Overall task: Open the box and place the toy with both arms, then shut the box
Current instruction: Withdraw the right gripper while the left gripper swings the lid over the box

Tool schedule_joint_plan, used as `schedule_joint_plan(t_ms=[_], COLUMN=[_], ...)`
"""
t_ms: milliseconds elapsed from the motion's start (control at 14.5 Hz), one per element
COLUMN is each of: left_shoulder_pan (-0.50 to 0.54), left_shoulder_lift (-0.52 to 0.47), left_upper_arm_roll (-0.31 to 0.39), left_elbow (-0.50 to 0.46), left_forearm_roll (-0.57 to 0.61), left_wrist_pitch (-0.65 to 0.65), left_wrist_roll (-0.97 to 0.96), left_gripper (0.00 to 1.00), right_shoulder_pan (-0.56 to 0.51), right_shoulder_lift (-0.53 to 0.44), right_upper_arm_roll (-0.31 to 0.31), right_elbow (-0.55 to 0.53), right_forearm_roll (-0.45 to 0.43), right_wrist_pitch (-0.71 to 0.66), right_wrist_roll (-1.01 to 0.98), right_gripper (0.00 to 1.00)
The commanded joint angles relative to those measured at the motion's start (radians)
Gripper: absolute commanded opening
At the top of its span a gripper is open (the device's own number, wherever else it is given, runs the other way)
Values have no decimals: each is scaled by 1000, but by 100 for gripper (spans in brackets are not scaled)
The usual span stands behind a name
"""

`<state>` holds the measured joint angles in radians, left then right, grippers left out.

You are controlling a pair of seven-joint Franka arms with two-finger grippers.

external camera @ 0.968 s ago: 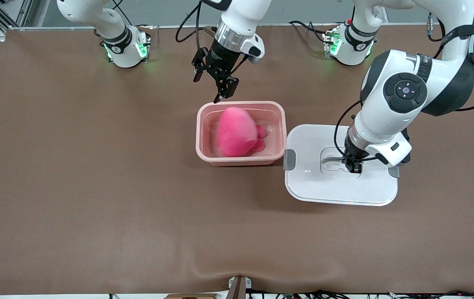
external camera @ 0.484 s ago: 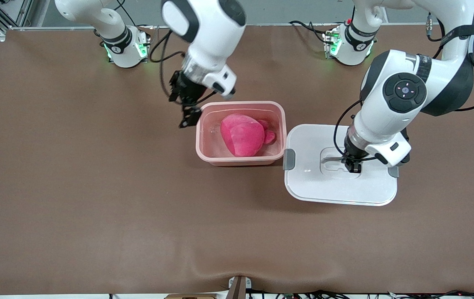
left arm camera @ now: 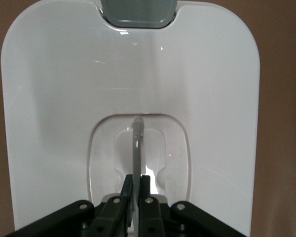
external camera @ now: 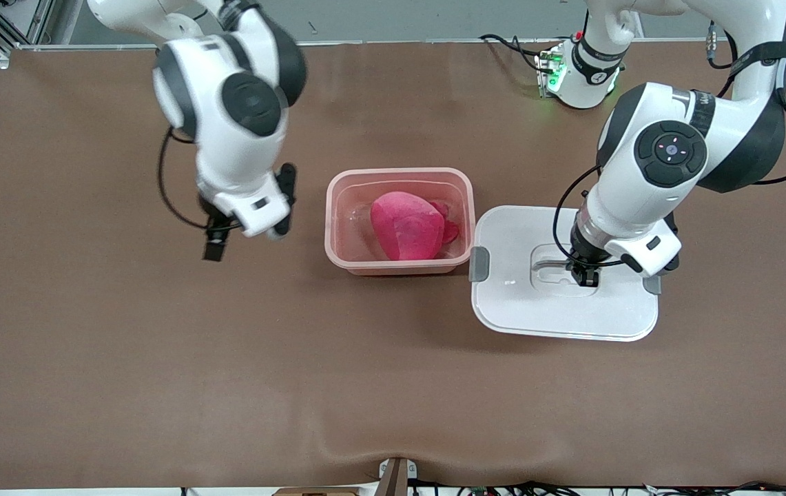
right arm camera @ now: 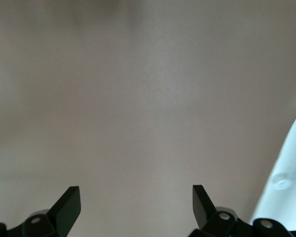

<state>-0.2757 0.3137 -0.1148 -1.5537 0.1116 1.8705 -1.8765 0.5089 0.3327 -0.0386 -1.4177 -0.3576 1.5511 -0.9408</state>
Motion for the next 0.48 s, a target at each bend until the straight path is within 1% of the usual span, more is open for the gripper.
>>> schedule_joint_plan(t_ms=[0,277,415], left_shoulder_pan=[0,-2,-4], left_shoulder_lift=[-39,-33,-27], left_upper_arm_roll=[-14,-63,-92], left_elbow=[-26,-13,-2], left_forearm_roll=[3,0,-1], left_wrist_pitch=[9,9,9], left_wrist_roll=[0,-71,-116], left_gripper=[0,0,0], right_shoulder_pan=[-154,-341,-398], right_shoulder_lift=[-30,-55,-84], right_upper_arm_roll=[20,19,20], right_elbow=[-3,-15,-39], right_forearm_roll=[107,233,267], right_wrist_pitch=[7,9,7], right_wrist_roll=[19,22,98], right_gripper=[100,100,100])
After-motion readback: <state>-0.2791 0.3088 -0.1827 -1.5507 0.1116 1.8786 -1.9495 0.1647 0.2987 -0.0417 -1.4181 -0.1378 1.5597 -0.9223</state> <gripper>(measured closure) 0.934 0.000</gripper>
